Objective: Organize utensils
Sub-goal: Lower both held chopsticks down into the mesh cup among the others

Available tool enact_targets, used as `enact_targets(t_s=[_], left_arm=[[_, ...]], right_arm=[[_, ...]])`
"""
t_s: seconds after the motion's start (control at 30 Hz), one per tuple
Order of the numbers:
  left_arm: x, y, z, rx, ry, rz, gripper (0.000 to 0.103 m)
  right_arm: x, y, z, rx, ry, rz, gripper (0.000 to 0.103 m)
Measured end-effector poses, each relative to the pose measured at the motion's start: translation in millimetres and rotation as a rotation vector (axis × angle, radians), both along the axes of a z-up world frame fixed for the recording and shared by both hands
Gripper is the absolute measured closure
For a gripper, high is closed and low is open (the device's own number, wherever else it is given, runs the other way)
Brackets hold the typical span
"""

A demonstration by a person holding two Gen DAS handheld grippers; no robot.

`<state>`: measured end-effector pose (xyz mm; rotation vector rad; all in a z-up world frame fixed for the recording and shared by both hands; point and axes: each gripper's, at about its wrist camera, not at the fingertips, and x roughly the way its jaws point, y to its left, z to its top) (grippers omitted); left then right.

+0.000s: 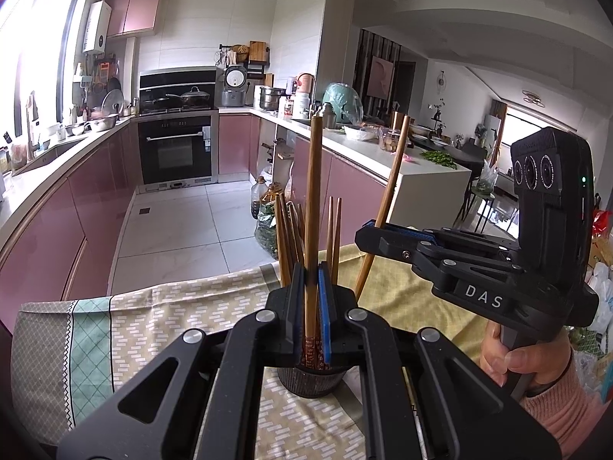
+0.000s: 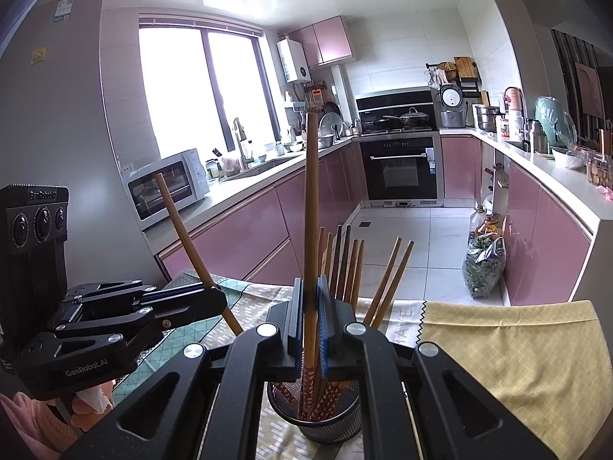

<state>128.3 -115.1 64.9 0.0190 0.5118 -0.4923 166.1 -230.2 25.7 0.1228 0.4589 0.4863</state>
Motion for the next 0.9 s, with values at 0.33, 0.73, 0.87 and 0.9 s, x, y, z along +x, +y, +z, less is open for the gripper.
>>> enact_targets(t_s=[0.33,0.73,0.87,0.9], left_arm=[[6.3,0.1,-5.0,0.014,0.009,0.002,0.095],[11.2,-0.8,-12.1,0.018,0.025,0.0,0.095],[11.4,-1.8,-12.8,0.019,0.028,0.0,0.095],[11.8,-0.2,-13.2,0.019,0.029,-0.001,0.095]], right_arm=[[4.4,-0.8,-5.4,0.0,0.012,0.002,0.097],[8.7,-0.9,-11.3,-0.001,0.024,0.006,0.097],[10.8,0.4,-13.4,-0.001,0.028,0.008,0.097],[9.4,0.3,-13.4,-0.001,0.028,0.009,0.097]])
